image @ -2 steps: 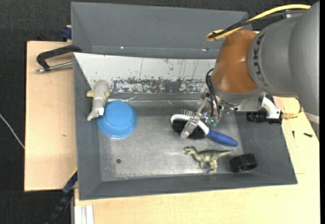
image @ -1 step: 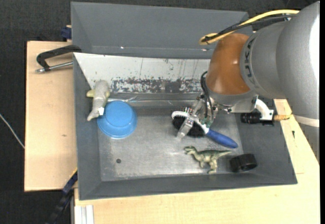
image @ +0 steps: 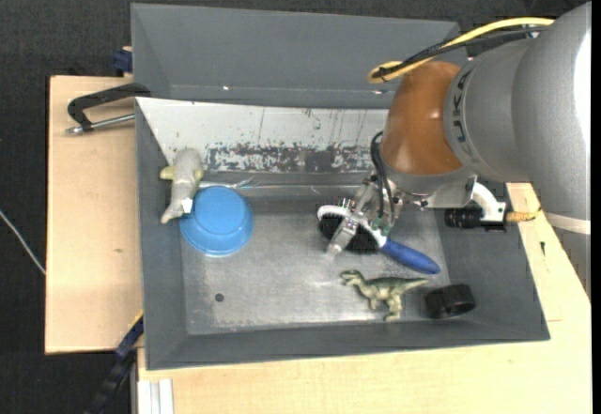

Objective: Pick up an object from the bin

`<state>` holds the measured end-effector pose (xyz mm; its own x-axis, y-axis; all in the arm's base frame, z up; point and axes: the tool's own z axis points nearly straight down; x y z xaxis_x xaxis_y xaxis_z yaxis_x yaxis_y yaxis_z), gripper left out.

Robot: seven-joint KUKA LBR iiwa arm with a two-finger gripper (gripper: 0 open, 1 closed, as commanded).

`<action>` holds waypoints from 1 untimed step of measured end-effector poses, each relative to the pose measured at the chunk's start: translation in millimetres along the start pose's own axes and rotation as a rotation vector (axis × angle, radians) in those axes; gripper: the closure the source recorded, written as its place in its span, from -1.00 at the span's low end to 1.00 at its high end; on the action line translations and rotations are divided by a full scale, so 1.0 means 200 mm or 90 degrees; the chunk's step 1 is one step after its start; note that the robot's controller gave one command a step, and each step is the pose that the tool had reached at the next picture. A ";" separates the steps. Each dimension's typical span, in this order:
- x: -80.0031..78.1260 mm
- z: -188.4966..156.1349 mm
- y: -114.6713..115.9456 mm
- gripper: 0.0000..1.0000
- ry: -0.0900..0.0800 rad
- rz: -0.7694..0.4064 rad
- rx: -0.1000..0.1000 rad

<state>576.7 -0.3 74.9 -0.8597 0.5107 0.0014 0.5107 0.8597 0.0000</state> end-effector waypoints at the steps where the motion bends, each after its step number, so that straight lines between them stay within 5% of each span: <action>1: -0.01 -0.01 0.01 1.00 -0.002 -0.001 -0.002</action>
Offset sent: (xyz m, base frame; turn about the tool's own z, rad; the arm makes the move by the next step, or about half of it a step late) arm 0.0000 0.0000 0.0000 0.0000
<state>578.4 0.6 77.7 -0.8601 0.5100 -0.0011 0.5100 0.8601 0.0033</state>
